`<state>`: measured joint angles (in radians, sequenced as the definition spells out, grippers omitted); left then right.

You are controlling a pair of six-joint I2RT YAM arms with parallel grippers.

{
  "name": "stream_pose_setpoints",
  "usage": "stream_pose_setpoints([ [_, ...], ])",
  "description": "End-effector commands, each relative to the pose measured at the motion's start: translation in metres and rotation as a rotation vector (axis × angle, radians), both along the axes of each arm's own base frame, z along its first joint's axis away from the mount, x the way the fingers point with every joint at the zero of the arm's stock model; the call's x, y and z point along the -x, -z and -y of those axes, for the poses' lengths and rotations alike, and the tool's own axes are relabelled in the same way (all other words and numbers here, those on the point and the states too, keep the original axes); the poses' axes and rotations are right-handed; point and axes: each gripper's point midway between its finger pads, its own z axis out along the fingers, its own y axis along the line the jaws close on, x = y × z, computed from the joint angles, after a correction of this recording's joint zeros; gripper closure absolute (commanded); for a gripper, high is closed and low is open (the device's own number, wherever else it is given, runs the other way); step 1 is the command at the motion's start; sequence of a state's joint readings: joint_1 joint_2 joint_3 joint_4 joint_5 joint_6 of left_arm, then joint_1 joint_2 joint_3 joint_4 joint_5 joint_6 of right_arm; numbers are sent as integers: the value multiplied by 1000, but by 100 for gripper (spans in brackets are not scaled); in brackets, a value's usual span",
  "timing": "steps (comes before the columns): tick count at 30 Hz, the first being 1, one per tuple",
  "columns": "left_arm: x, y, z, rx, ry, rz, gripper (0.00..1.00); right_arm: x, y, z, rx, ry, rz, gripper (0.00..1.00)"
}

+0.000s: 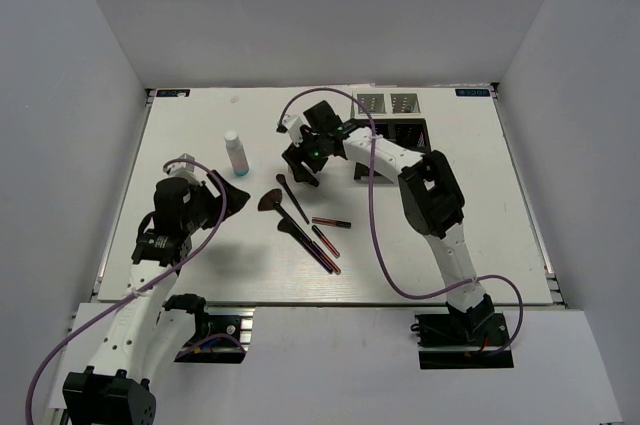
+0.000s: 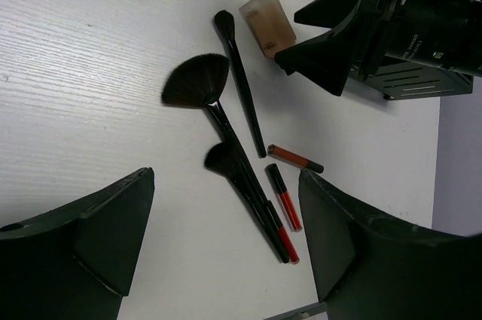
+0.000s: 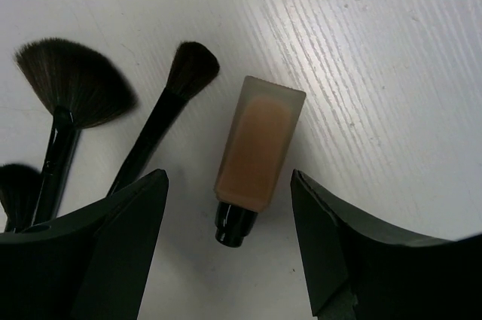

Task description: Organize the makeup

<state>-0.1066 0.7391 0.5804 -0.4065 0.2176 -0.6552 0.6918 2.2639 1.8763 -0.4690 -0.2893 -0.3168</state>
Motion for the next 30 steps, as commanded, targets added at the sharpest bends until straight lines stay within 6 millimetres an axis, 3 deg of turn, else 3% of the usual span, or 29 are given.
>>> stream_pose_setpoints([
  [1, 0, -10, -1, -1, -6, 19, 13, -7, -4, -8, -23, 26, 20, 28],
  [14, 0, -14, 0, 2, -4, 18, 13, -18, 32, 0, 81, 88, 71, 34],
  [16, 1, -15, -1, 1, -6, 20, 13, -19, 34, 1, 83, 89, 69, 37],
  [20, 1, -16, -1, 1, -9, 21, 13, -16, 33, -3, 75, 72, 71, 57],
  [24, 1, -16, 0, 6, -6, 23, 13, -14, 12, -6, 24, 30, 75, 73],
  [27, 2, -17, 0, 7, -6, 29, 13, -15, -27, -7, -37, -8, 123, 87],
  [30, 1, -14, 0, 7, -6, 29, 13, -18, -85, -5, -103, -34, 188, 100],
])
